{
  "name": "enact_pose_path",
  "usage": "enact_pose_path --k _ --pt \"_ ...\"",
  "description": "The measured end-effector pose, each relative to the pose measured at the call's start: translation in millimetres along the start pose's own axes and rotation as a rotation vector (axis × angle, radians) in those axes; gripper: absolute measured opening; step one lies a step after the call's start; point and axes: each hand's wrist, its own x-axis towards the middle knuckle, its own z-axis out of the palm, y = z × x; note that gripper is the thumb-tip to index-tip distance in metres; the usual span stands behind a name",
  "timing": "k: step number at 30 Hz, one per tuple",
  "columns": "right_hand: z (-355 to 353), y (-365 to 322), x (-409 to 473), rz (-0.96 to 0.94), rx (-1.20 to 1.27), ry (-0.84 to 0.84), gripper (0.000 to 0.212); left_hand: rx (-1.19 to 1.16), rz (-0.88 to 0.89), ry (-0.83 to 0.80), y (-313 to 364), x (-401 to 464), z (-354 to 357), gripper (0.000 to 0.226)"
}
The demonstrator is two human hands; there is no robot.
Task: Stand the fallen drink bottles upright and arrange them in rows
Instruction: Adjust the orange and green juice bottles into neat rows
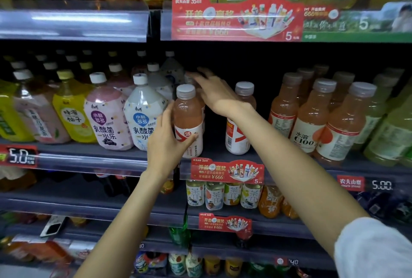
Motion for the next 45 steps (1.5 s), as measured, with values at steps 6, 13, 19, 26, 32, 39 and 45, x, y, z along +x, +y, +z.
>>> enact_pose_path --k 6,13,19,26,32,39,45 --pt "7 -1 12 0.027 0.275 0.056 0.039 -0.082 -0.028 -0.03 -3 3 -2 0.092" --pt "3 1 10 0.102 0.068 0.216 0.029 -0.094 -0.023 -0.023 -5 3 1 0.091" --pt "7 1 9 0.091 0.315 0.15 0.027 -0.109 -0.027 -0.024 -6 2 2 0.092" --pt "25 -5 -8 0.2 0.476 0.271 0.052 -0.104 -0.02 -0.012 -10 0 6 0.092" --pt "75 -7 -60 0.482 1.249 0.22 0.056 -0.124 -0.028 -0.001 -12 -4 8 0.094" --pt "83 -8 -69 0.466 1.381 0.177 0.053 -0.173 -0.02 -0.029 -16 -4 11 0.095" --pt "83 -12 -68 0.468 1.335 0.113 0.056 -0.172 -0.016 -0.022 -15 -5 12 0.094"
